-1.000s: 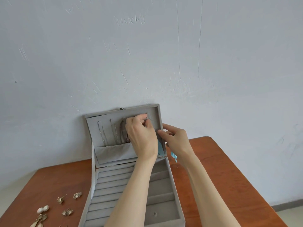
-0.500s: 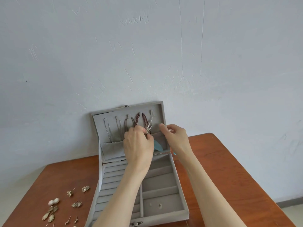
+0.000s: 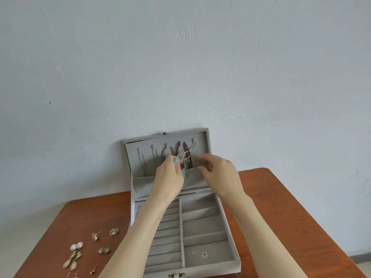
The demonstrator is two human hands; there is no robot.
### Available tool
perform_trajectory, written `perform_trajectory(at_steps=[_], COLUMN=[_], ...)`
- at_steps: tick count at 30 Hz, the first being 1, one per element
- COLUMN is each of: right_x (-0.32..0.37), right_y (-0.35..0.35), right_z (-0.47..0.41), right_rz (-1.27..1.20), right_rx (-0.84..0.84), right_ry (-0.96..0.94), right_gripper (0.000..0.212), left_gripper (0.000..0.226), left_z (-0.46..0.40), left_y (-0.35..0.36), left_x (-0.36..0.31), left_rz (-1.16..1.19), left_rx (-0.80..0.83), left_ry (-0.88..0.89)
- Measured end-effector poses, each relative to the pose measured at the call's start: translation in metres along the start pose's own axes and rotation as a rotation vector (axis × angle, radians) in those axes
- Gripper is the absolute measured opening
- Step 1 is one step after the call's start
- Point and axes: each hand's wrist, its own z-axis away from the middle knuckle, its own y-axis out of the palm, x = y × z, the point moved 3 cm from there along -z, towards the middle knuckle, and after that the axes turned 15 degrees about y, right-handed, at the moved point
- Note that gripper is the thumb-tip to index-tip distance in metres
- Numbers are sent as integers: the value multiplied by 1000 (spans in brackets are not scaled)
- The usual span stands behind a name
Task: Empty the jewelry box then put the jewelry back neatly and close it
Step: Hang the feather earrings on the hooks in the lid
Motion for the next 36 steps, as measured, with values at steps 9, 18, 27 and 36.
perform_trajectory(at_steps=[9, 18, 27, 36], right_x=[-3, -5, -7, -6], right_y=[1, 1, 0, -1], right_z=[0, -3, -5, -5], right_rz=[66, 43, 10, 10], right_rx=[91, 220, 242, 221], right_ry=[-25, -31, -33, -43], right_gripper=[14, 21, 20, 23], left_gripper=[28, 17, 16, 16], left_z=[0, -1, -5, 14], left_y=[3, -24, -36, -18], left_x=[-5, 3, 26, -3], left_rz=[-402, -391, -177, -82], left_rx=[-57, 20, 0, 46], left_ry=[90, 160, 78, 501])
